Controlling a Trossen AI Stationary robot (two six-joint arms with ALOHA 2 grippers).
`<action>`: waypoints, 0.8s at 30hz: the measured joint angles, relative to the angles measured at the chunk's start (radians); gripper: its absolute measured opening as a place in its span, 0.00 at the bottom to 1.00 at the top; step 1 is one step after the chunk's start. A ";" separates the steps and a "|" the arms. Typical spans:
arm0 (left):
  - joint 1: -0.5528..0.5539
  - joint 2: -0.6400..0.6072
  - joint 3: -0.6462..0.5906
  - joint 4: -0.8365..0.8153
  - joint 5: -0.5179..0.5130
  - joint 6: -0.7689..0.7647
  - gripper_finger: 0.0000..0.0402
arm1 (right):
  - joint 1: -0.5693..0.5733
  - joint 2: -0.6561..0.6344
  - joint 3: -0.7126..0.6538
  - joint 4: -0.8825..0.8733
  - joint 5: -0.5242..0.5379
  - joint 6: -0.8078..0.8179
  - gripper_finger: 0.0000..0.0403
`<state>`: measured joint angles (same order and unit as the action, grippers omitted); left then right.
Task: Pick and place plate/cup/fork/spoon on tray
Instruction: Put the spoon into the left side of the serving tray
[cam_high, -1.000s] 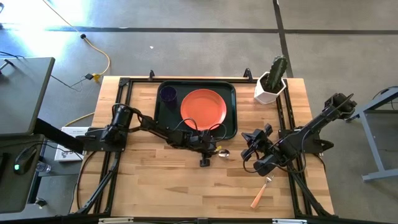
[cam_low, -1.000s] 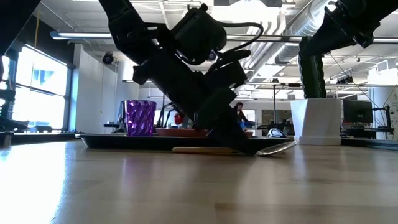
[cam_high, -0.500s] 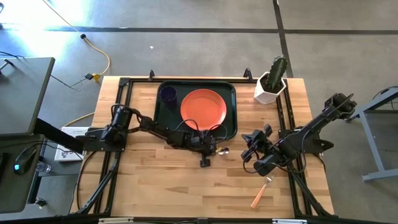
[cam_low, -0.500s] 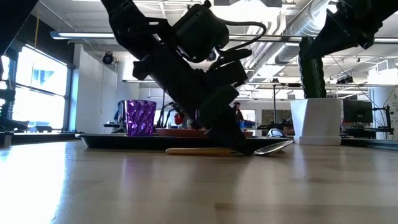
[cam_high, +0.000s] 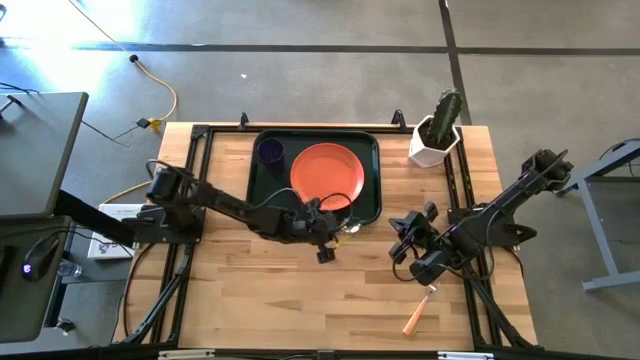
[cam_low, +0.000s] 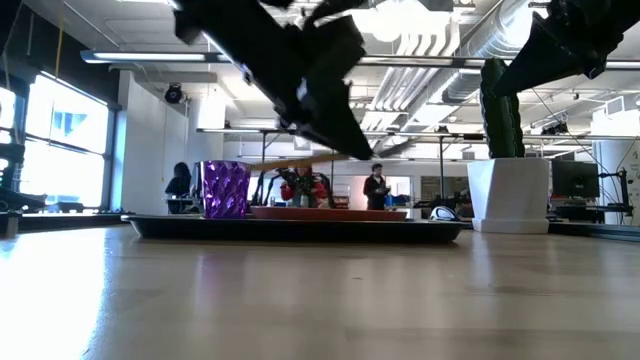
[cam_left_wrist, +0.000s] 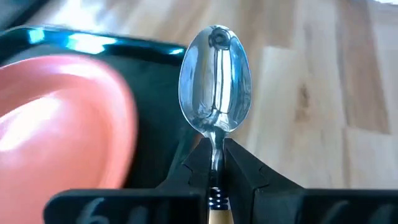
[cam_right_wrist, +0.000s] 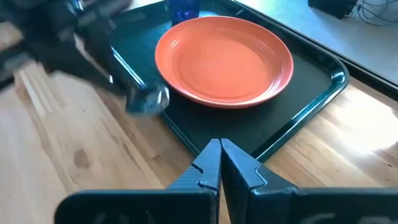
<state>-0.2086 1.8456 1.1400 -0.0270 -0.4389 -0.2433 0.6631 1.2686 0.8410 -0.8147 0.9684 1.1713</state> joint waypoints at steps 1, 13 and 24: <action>-0.005 -0.026 0.000 -0.049 -0.031 -0.019 0.04 | 0.005 0.000 0.000 0.000 0.003 0.000 0.00; 0.018 -0.194 -0.190 -0.287 -0.344 -0.440 0.04 | 0.067 0.001 -0.006 -0.007 0.030 0.052 0.00; 0.202 -0.329 -0.499 -0.238 -0.323 -0.716 0.05 | 0.070 0.002 -0.006 -0.016 0.052 0.061 0.00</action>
<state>-0.0068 1.5170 0.6407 -0.2654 -0.7615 -0.9592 0.7330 1.2701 0.8349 -0.8303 1.0202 1.2320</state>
